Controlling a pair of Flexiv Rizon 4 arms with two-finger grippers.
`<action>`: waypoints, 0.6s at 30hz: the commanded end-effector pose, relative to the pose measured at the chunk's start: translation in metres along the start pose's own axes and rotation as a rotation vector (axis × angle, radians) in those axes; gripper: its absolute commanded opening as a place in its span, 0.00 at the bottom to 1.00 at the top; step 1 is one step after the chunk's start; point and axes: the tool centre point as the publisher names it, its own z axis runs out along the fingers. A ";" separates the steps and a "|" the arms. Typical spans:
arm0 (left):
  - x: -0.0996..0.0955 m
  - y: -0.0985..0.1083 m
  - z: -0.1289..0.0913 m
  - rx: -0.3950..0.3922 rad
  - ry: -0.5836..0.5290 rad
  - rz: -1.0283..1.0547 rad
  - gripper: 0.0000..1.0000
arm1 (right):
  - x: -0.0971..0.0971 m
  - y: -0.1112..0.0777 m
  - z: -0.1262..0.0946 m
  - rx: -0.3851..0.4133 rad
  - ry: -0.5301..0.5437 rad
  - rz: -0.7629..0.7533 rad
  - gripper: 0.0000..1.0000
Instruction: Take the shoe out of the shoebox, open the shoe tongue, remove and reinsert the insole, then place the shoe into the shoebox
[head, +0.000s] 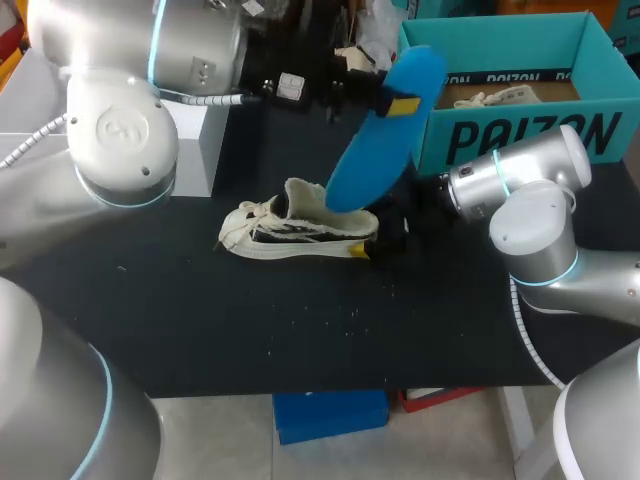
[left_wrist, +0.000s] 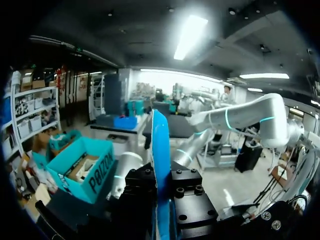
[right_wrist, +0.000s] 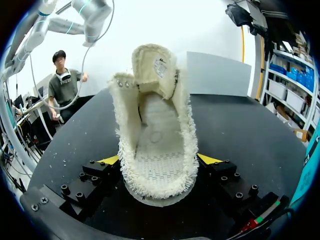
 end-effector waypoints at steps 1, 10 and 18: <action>0.019 -0.006 -0.004 0.165 0.004 -0.066 0.00 | 0.001 -0.002 0.004 0.002 -0.001 0.001 0.00; 0.046 -0.042 -0.002 0.305 0.076 -0.097 0.00 | 0.001 -0.002 0.004 0.002 -0.001 0.001 0.00; 0.069 -0.075 -0.003 0.339 0.122 -0.062 0.00 | 0.001 -0.002 0.004 0.002 -0.001 0.001 0.00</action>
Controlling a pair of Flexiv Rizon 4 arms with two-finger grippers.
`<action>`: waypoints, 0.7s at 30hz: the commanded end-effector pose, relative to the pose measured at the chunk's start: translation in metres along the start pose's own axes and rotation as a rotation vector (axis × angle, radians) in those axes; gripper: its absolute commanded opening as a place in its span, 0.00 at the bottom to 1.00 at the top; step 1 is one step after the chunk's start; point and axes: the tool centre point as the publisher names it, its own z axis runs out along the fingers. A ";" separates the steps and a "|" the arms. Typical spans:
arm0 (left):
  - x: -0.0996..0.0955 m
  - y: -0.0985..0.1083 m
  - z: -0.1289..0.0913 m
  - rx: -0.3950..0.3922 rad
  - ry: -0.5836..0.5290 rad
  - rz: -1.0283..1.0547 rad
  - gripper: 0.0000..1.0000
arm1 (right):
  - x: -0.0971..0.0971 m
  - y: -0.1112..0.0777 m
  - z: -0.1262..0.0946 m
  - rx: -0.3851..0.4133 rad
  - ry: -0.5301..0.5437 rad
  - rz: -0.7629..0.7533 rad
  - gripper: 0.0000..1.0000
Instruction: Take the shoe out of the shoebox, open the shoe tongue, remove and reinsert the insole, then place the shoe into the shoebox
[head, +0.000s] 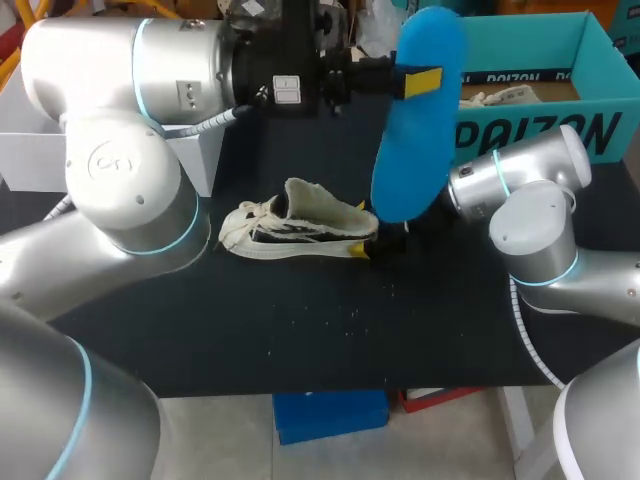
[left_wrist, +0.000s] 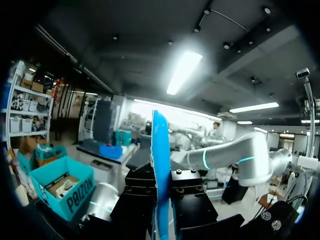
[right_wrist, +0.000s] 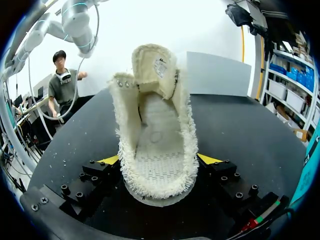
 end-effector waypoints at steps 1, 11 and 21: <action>0.008 -0.013 0.008 0.036 0.006 0.011 0.00 | 0.001 -0.002 0.004 0.002 -0.001 0.001 0.00; 0.036 -0.040 0.020 0.048 0.062 0.043 0.00 | 0.001 -0.002 0.004 0.002 -0.001 0.001 0.00; 0.059 -0.063 0.032 0.157 0.144 0.004 0.00 | 0.001 -0.002 0.004 0.002 -0.001 0.001 0.00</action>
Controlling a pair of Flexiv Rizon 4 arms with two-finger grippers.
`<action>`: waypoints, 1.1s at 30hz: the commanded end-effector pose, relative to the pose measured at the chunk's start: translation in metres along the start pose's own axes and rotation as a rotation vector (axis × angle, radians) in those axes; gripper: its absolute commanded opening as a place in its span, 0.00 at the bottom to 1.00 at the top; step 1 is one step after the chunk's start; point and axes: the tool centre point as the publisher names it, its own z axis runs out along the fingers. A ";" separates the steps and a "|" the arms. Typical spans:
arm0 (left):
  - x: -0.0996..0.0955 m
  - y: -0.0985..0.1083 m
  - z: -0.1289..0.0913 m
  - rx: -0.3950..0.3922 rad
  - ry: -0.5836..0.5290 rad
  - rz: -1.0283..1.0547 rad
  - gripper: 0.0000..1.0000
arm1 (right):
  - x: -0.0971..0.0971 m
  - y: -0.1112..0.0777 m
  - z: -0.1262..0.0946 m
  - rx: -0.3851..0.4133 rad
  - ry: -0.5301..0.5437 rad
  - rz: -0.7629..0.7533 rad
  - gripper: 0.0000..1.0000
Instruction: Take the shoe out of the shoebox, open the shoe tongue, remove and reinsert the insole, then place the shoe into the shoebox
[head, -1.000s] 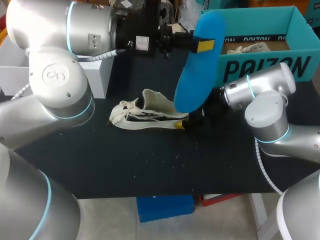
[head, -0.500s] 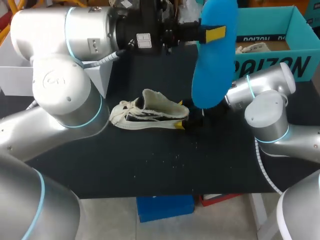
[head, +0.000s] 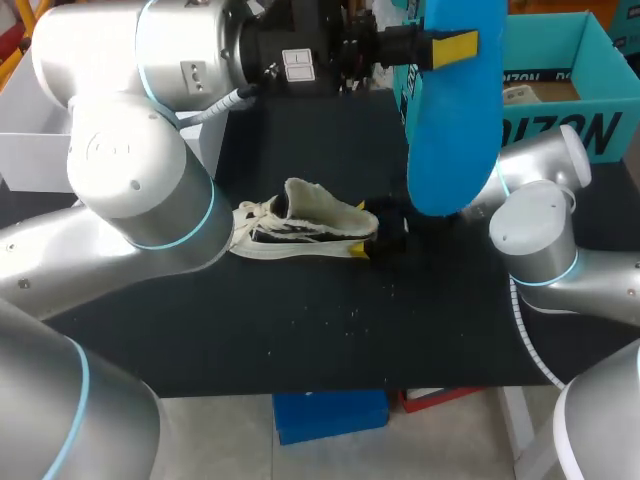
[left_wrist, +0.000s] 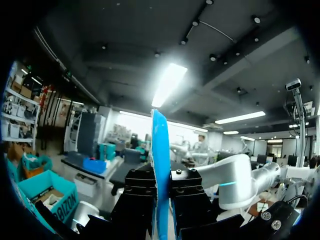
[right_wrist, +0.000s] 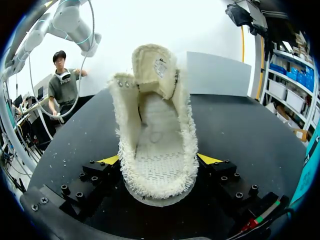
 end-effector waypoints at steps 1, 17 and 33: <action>0.004 -0.008 0.013 0.048 0.010 0.007 0.00 | 0.001 -0.002 0.004 0.002 -0.001 0.001 0.00; 0.025 -0.008 0.022 0.020 0.001 0.021 0.00 | 0.001 -0.002 0.004 0.002 -0.001 0.001 0.00; 0.025 -0.008 0.022 0.020 0.001 0.021 0.00 | 0.000 -0.004 -0.011 0.036 -0.035 0.018 1.00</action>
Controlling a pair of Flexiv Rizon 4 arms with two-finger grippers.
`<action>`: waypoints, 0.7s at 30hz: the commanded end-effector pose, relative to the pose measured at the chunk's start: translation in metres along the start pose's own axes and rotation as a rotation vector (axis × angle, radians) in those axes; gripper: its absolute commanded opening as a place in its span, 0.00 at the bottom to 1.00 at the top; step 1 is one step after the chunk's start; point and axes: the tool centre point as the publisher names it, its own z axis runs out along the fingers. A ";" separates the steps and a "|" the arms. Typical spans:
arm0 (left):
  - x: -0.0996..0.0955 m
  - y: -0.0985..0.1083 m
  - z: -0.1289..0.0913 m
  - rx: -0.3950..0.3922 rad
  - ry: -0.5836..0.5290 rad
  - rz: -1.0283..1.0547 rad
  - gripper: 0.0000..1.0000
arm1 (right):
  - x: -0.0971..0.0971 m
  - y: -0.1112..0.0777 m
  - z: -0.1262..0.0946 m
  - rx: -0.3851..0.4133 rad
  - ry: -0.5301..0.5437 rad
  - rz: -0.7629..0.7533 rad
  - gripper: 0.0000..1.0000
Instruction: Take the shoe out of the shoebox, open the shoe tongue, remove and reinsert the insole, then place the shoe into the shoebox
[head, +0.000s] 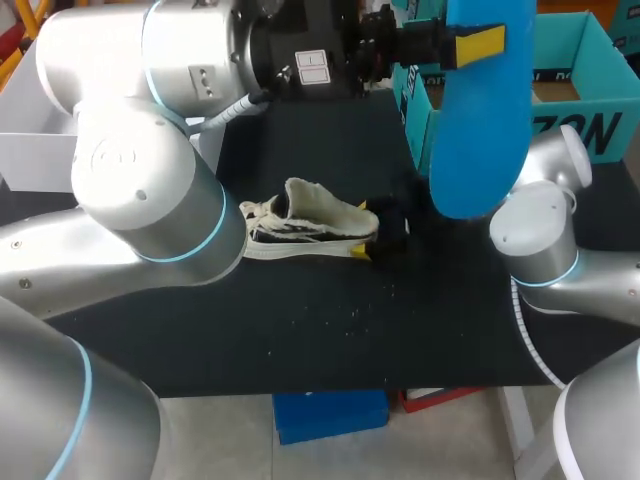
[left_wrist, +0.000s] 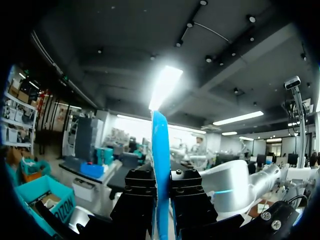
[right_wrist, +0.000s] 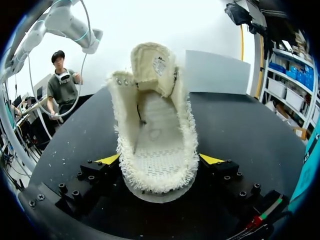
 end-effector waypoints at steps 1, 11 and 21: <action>0.000 0.001 0.003 0.004 -0.005 0.001 0.00 | 0.003 -0.001 -0.010 0.036 -0.017 0.009 1.00; 0.000 0.001 0.003 0.004 -0.005 0.001 0.00 | 0.004 -0.001 -0.035 0.250 -0.039 0.043 1.00; 0.000 0.001 0.003 0.004 -0.005 0.001 0.00 | 0.005 0.006 -0.042 0.583 -0.067 0.044 1.00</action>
